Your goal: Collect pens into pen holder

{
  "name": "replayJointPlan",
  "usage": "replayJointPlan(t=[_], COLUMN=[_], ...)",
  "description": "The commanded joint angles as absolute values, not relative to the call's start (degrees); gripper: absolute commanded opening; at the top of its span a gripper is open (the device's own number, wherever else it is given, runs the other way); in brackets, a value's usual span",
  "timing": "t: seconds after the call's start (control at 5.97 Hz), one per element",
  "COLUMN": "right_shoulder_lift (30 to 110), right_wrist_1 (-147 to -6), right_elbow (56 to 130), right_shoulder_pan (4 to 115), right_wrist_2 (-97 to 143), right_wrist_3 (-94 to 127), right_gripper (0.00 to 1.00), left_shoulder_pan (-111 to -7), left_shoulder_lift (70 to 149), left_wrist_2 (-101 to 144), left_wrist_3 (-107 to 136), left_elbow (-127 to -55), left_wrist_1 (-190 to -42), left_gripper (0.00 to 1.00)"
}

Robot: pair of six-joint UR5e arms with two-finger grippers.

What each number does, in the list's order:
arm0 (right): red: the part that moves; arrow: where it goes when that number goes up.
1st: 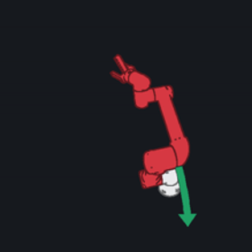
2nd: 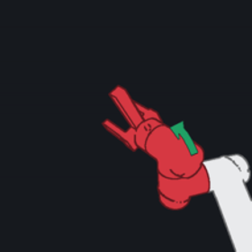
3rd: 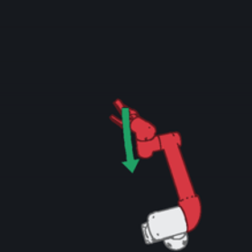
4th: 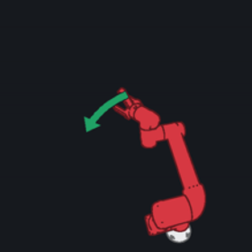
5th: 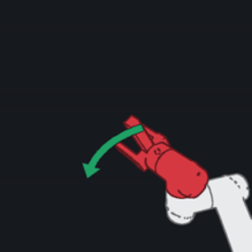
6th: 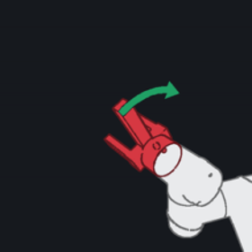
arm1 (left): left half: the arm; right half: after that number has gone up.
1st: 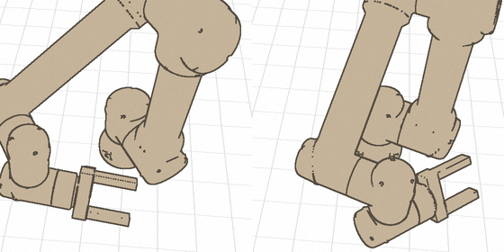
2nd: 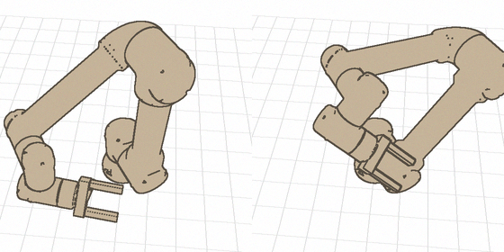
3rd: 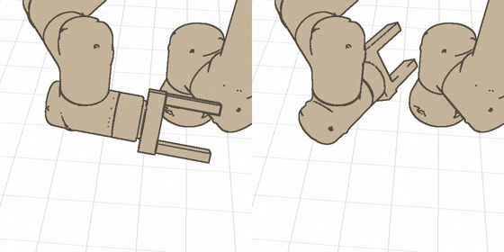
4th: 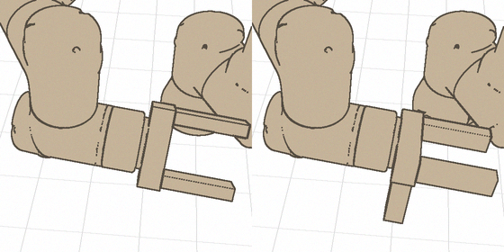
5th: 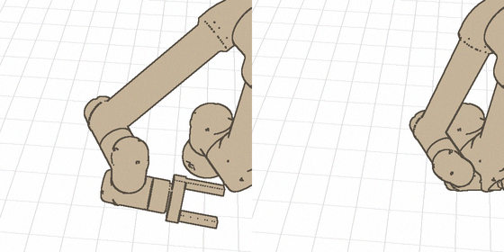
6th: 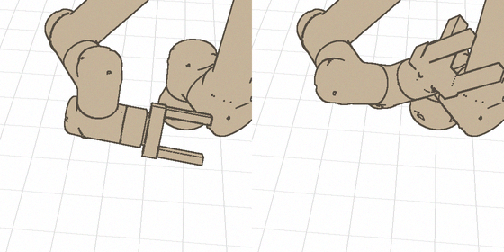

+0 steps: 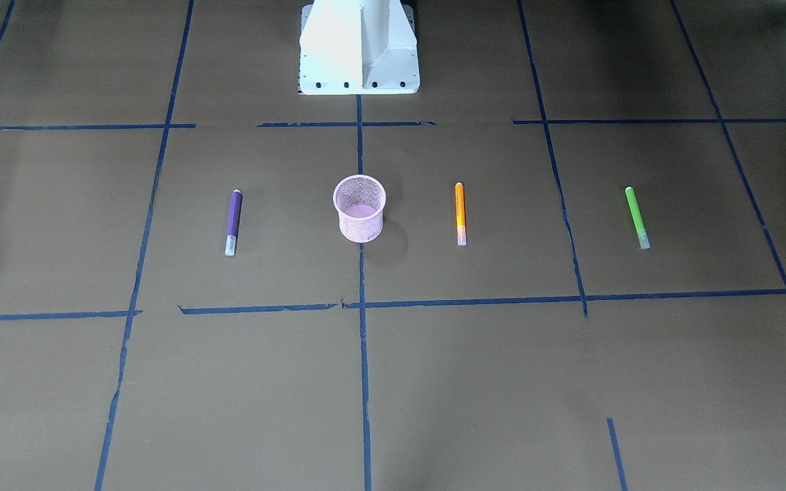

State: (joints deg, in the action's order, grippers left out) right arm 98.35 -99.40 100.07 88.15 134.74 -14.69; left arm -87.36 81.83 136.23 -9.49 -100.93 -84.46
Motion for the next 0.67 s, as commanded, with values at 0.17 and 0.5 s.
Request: replayJointPlan(t=[0.17, 0.5], right_shoulder_lift=[98.1, 97.4], right_wrist_1=[-99.3, -99.3], right_elbow=[100.3, 101.1], right_shoulder_pan=[88.2, 88.2], right_wrist_2=[134.7, 134.7], right_wrist_3=[-14.9, -14.6], right_gripper=[1.0, 1.0], left_shoulder_pan=[-87.2, -87.2], left_shoulder_lift=[82.0, 84.6], left_wrist_2=[136.2, 136.9], left_wrist_3=[-9.6, -9.1], left_elbow=[-101.1, -101.1], left_wrist_1=[-84.6, -85.5], left_gripper=[1.0, 1.0])
